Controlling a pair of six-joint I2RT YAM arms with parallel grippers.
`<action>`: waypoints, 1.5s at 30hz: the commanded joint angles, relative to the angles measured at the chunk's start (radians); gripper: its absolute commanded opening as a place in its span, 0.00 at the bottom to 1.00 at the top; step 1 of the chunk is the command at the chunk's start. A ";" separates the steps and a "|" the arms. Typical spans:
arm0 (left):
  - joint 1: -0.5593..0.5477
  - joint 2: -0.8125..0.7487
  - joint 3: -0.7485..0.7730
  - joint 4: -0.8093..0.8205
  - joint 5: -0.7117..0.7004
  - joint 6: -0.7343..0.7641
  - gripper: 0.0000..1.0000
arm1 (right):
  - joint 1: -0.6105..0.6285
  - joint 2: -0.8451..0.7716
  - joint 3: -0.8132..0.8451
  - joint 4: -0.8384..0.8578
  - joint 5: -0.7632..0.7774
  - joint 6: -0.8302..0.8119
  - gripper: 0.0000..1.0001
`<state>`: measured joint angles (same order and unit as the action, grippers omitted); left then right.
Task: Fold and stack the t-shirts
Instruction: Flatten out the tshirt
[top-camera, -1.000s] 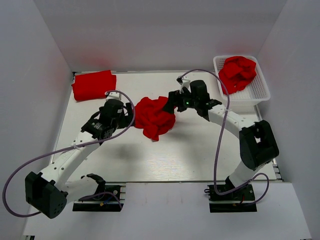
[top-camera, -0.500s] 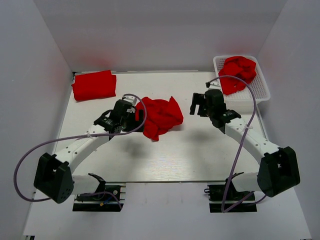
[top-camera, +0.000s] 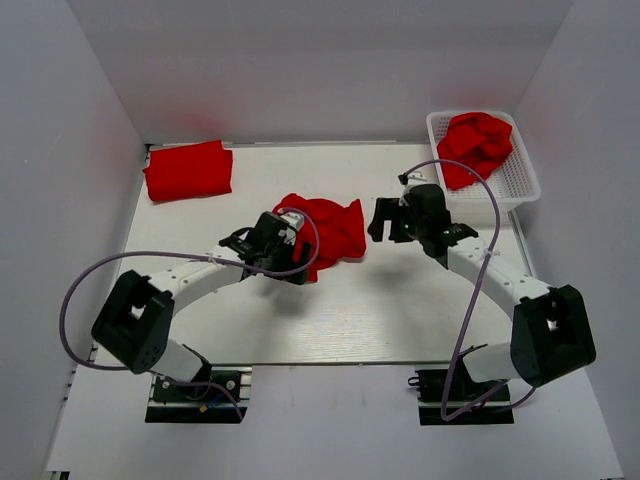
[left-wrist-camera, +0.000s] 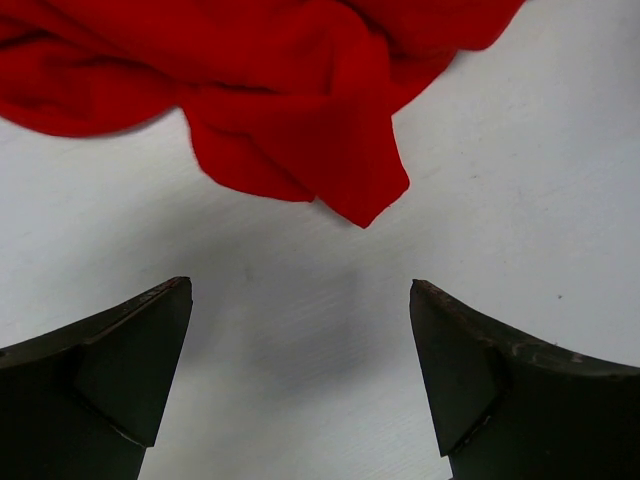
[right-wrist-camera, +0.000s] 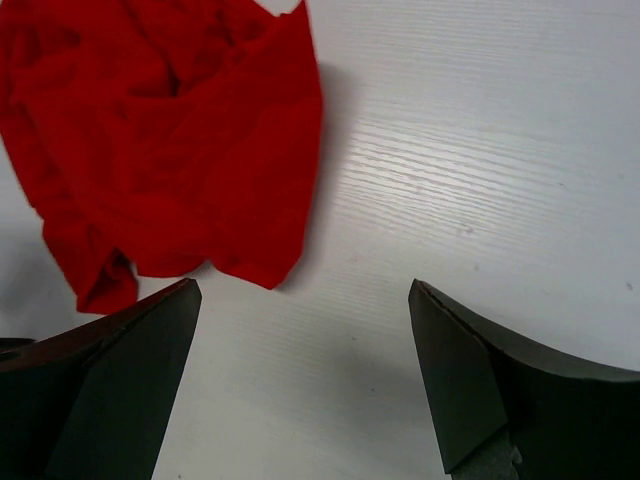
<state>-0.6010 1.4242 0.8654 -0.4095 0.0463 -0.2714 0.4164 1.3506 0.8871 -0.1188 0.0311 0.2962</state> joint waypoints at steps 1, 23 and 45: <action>-0.031 0.050 0.029 0.054 0.041 0.017 1.00 | 0.004 0.031 0.016 0.105 -0.181 -0.055 0.90; -0.020 0.245 0.129 0.141 -0.124 -0.134 0.00 | 0.022 0.397 0.217 0.200 -0.326 -0.040 0.20; -0.020 -0.359 0.417 0.181 -0.672 0.171 0.00 | 0.012 -0.295 0.285 0.170 0.124 -0.236 0.00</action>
<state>-0.6231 1.1622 1.2110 -0.3092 -0.6014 -0.2207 0.4320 1.1160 1.0969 0.0311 0.0811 0.1383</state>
